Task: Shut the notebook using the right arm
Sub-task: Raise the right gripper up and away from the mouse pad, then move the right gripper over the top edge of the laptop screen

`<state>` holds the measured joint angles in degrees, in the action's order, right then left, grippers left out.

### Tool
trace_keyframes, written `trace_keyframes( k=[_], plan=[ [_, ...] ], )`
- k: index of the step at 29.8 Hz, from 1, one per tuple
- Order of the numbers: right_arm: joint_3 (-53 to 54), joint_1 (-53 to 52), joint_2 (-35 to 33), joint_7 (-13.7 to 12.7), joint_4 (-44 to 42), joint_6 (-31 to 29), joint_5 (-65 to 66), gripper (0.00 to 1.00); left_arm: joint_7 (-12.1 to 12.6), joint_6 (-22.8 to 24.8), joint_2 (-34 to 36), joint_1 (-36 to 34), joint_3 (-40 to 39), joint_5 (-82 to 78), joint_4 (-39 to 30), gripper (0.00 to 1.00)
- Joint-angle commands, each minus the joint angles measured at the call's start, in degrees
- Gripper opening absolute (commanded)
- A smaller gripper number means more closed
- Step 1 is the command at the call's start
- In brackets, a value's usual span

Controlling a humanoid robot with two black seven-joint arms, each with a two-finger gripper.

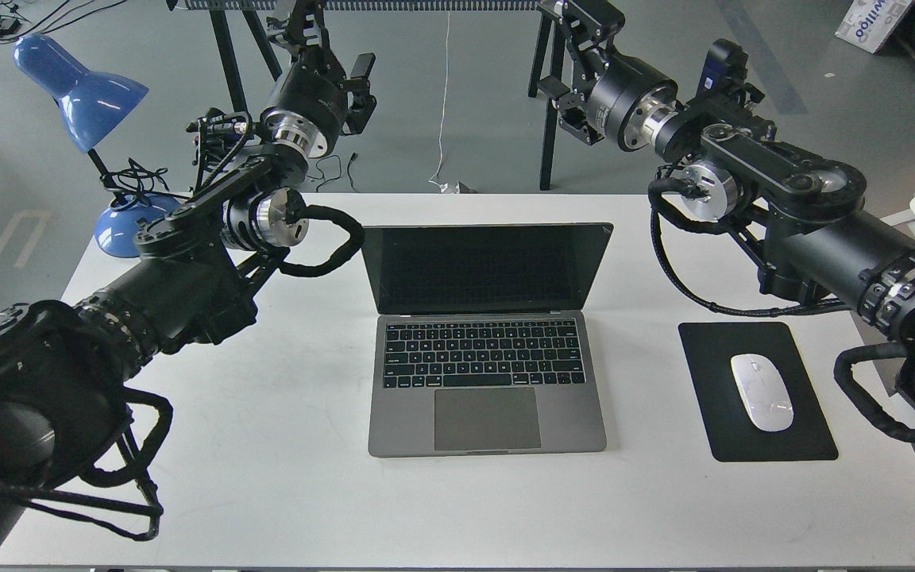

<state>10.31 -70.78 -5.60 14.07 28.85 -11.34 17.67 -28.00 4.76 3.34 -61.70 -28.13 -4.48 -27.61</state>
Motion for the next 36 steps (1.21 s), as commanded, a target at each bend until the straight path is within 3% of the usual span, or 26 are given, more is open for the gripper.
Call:
trace_keyframes(
  k=[1,6,18,36],
  plan=[
    [-8.27,-1.12,5.41,0.08,-5.81,0.0,-0.01,1.0,0.0,-0.01,0.0,0.0,0.01,-0.01,0.01,1.0],
    [-15.14,-1.12,5.6,-0.01,-11.53,0.0,0.08,1.0,0.0,-0.01,0.0,0.0,0.01,-0.01,0.01,1.0],
    [-16.64,0.02,5.6,0.08,-10.66,-2.28,-0.09,1.0,0.0,-0.01,0.0,0.0,0.01,-0.01,0.01,1.0],
    [-16.38,0.03,5.6,0.43,-1.36,-6.42,-0.09,1.0,0.0,-0.01,0.0,0.09,0.01,-0.01,0.01,1.0]
  ],
)
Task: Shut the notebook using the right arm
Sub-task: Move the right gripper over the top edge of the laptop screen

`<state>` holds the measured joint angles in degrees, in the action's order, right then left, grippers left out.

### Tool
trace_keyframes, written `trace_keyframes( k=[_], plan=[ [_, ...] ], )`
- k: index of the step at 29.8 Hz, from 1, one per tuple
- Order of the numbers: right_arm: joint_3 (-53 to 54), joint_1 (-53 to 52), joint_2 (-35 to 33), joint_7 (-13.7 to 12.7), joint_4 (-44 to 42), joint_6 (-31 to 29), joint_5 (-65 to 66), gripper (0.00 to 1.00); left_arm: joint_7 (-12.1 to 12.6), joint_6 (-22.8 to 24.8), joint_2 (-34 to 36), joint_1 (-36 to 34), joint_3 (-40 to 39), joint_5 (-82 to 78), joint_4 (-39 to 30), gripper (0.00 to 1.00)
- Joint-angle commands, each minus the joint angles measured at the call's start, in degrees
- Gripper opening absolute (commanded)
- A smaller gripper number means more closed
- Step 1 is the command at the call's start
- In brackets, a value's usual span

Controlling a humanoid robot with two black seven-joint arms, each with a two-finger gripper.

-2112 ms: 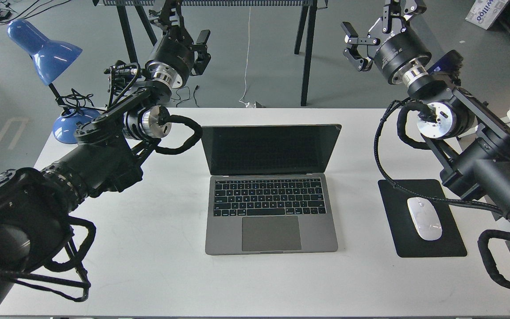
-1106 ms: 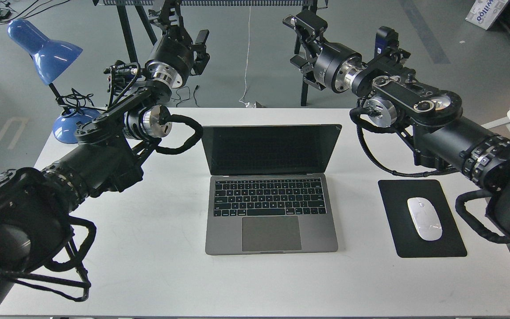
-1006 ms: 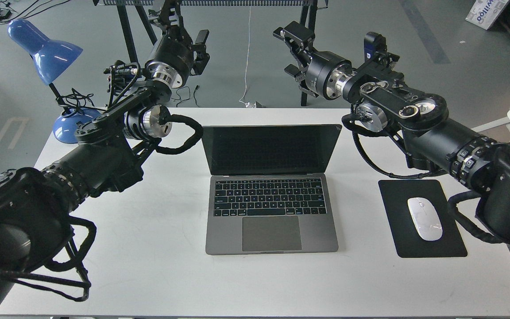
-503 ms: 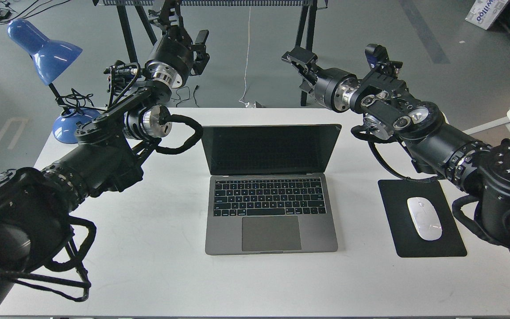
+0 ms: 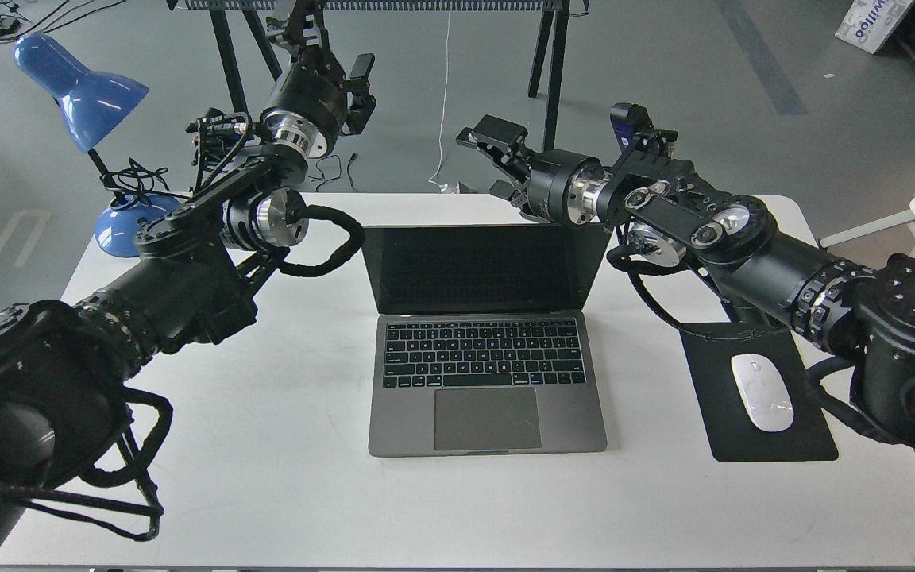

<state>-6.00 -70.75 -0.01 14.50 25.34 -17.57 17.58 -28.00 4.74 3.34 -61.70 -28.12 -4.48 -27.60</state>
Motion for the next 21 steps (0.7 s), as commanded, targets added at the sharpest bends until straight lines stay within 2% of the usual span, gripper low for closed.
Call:
trace_keyframes(
  k=[1,7,21],
  plan=[
    [0.02,0.0,0.01,0.0,4.0,-0.44,0.0,1.0,0.0,0.0,0.0,0.0,0.0,0.0,0.0,1.0],
    [-0.06,0.09,-5.86,-0.09,15.34,-2.11,0.0,1.0,0.0,0.0,0.0,0.0,-0.09,0.0,0.0,1.0],
    [-0.15,4.22,-16.77,-0.18,28.62,-2.2,0.0,1.0,0.0,0.0,0.09,0.09,0.0,0.0,0.0,1.0]
  ],
)
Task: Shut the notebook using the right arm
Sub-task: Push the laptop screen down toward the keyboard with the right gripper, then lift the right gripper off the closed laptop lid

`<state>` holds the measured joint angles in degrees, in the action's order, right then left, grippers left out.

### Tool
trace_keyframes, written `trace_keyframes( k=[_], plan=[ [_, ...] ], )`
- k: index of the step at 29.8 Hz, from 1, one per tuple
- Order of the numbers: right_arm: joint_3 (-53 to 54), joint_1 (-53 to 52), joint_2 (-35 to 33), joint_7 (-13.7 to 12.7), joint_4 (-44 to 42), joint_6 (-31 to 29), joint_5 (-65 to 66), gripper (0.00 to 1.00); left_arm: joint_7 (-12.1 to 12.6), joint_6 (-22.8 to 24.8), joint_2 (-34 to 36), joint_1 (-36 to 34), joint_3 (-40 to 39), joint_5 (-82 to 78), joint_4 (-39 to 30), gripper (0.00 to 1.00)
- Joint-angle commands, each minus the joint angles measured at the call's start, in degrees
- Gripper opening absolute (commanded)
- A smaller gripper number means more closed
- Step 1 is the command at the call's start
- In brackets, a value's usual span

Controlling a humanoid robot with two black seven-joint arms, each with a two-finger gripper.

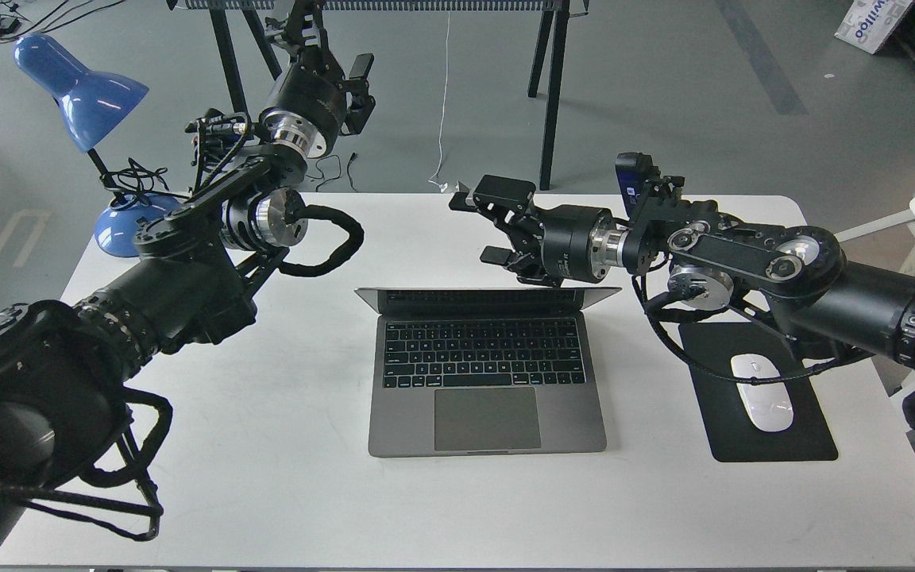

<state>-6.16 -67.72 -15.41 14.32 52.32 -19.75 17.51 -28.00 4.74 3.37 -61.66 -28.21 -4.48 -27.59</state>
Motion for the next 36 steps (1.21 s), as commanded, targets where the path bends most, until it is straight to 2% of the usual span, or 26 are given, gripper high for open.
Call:
trace_keyframes(
  k=[1,7,22,36],
  plan=[
    [0.01,1.71,-1.55,0.0,2.16,-0.03,0.06,1.0,0.0,0.0,-0.03,0.05,0.08,0.0,0.0,1.0],
    [-0.08,5.66,-3.05,-0.17,6.21,0.06,0.06,1.0,0.0,0.0,-0.03,-0.04,0.08,0.0,0.0,1.0],
    [-0.08,15.86,-2.26,-0.26,5.95,0.85,4.81,1.0,0.0,0.0,0.06,0.05,0.08,0.0,0.0,1.0],
    [-0.17,19.82,-2.26,-0.26,5.34,1.47,6.47,1.0,0.0,0.0,0.06,0.05,0.08,0.0,0.0,1.0]
  ],
)
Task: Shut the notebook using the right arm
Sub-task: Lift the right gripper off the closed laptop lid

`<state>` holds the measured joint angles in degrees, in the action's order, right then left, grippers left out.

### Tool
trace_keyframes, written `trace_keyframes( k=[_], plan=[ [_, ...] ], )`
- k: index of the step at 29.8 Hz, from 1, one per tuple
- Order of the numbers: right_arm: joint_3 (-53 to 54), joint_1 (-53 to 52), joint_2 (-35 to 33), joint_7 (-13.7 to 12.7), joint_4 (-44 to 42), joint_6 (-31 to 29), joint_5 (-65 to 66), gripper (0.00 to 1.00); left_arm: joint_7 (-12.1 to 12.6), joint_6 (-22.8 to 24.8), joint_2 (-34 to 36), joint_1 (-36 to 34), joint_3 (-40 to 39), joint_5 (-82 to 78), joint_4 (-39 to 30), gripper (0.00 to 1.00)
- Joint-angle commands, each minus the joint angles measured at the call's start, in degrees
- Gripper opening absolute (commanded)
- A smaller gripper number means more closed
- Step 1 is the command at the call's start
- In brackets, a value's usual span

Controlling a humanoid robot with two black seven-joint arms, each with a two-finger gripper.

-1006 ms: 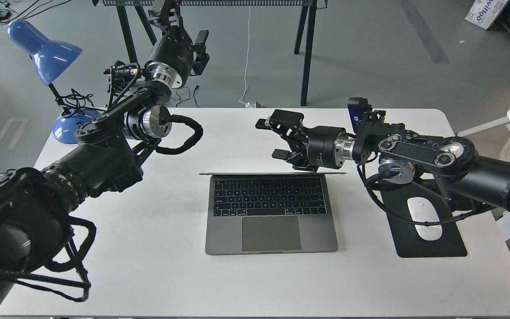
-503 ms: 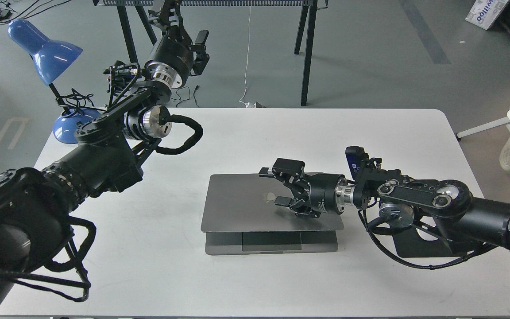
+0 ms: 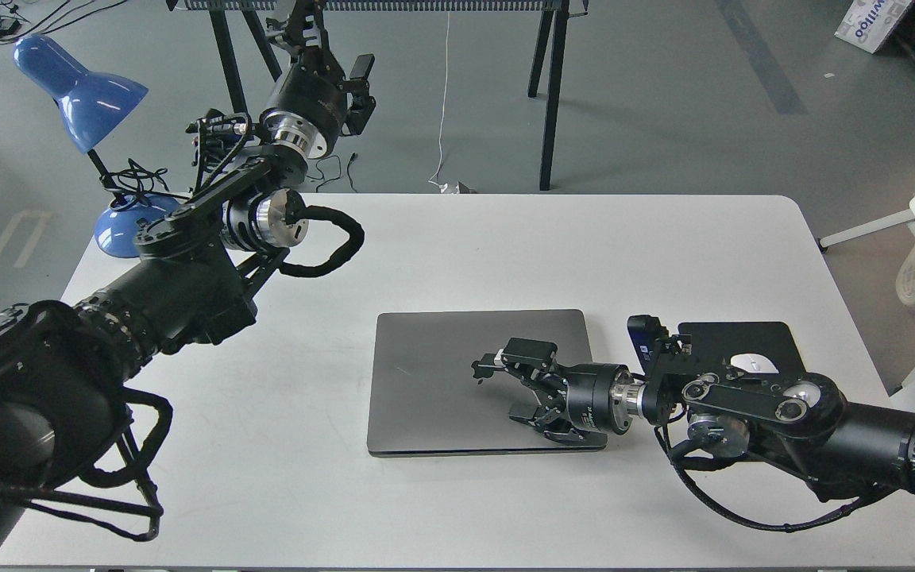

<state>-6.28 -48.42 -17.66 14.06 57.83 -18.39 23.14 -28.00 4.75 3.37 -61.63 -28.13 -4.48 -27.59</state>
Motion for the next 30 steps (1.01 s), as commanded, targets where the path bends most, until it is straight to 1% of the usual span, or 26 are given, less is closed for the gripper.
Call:
trace_keyframes(
  k=[1,9,12,15,20,23,26,27,30],
  plan=[
    [-0.05,0.87,0.0,0.0,-0.26,0.11,1.72,1.0,0.0,0.0,0.06,-0.07,0.0,0.0,-0.01,1.0],
    [1.44,0.88,0.17,0.09,0.44,-0.07,2.87,1.0,0.0,0.0,0.06,0.02,0.0,0.0,-0.01,1.0],
    [4.16,-0.18,0.08,0.0,0.62,-0.07,2.87,1.0,0.0,0.0,-0.03,0.02,0.0,0.0,-0.01,1.0],
    [8.54,-1.4,-0.09,0.0,0.62,0.02,2.87,1.0,0.0,0.0,-0.03,-0.07,0.0,0.0,-0.01,1.0],
    [21.28,-3.6,-0.35,0.0,-0.87,0.28,3.14,1.0,0.0,0.0,0.06,0.02,0.0,0.0,-0.01,1.0],
    [30.24,-4.31,-0.09,0.0,-5.25,0.55,3.05,1.0,0.0,0.0,0.06,0.02,0.0,0.0,-0.01,1.0],
    [39.38,-4.75,0.52,0.09,-13.06,0.98,2.7,1.0,0.0,0.0,-0.03,0.02,0.0,0.0,-0.01,1.0],
    [42.37,-4.75,1.74,0.18,-15.79,1.34,2.61,1.0,0.0,0.0,-0.03,0.02,0.0,0.0,-0.01,1.0],
    [48.97,-4.92,5.09,0.27,-20.28,1.43,2.52,1.0,0.0,0.0,-0.03,0.02,0.0,0.0,-0.01,1.0]
  ],
)
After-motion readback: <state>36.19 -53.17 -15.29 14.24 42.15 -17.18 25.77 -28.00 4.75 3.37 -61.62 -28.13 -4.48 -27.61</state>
